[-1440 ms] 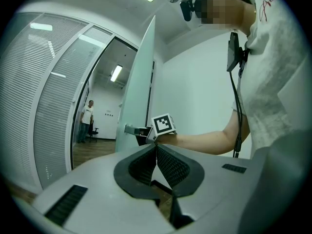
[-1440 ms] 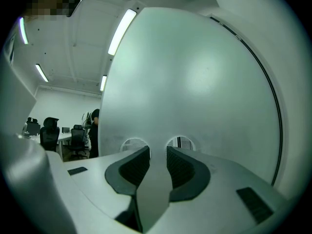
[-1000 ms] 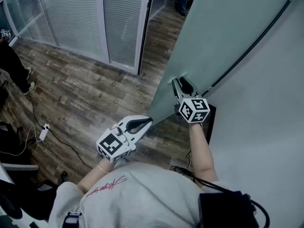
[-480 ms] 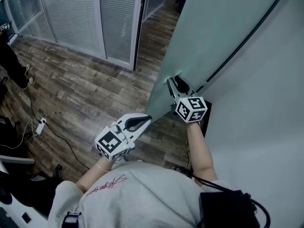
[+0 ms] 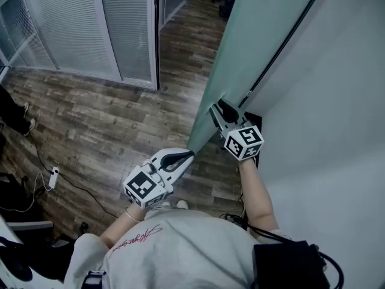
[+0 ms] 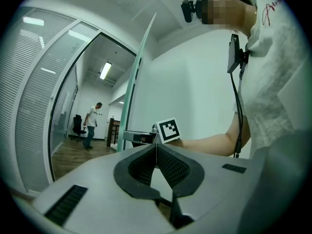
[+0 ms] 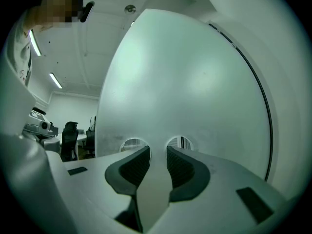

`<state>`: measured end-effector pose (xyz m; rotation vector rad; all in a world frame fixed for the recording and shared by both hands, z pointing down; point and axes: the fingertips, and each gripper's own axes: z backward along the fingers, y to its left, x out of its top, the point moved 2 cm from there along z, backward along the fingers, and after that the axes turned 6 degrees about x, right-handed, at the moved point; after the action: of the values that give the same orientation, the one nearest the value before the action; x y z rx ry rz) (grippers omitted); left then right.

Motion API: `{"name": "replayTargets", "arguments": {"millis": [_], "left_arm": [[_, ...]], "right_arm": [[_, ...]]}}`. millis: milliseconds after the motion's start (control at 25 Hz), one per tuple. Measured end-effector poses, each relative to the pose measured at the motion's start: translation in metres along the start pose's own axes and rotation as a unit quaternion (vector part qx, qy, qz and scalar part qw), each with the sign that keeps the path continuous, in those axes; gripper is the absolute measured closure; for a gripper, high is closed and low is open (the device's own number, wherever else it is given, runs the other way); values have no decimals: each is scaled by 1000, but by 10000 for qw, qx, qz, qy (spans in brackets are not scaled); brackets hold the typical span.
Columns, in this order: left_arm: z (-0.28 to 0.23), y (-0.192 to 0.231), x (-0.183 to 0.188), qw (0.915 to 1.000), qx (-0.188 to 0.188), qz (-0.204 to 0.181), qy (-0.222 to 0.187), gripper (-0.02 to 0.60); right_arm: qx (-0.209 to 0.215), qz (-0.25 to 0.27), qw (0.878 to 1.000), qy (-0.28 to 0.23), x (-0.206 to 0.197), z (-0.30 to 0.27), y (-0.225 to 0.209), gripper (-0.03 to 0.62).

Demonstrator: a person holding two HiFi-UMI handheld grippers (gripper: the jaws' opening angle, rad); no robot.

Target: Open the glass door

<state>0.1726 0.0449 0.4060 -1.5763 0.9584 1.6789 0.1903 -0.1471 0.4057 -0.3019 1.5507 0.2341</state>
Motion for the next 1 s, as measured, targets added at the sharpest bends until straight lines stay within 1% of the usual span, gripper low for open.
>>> {"name": "replayTargets", "arguments": {"millis": [120, 320, 520, 720, 920, 1000], "left_arm": [[2, -11, 0, 9994, -344, 52, 79, 563], [0, -14, 0, 9963, -796, 233, 228, 563], [-10, -29, 5, 9909, -1326, 139, 169, 563], [-27, -59, 0, 9840, -1768, 38, 216, 563], [-45, -84, 1, 9800, -1979, -10, 224, 563], [-52, -95, -1, 9787, -2040, 49, 215, 563]], "right_arm": [[0, -38, 10000, 4, -3, 20, 5, 480], [56, -4, 9999, 86, 2, 42, 7, 480], [183, 64, 9997, 121, 10, 66, 8, 480], [269, -56, 9996, -69, 2, 96, 2, 480], [376, -53, 9992, -157, 3, 116, 1, 480], [395, -73, 9991, -141, 2, 124, 1, 480]]}}
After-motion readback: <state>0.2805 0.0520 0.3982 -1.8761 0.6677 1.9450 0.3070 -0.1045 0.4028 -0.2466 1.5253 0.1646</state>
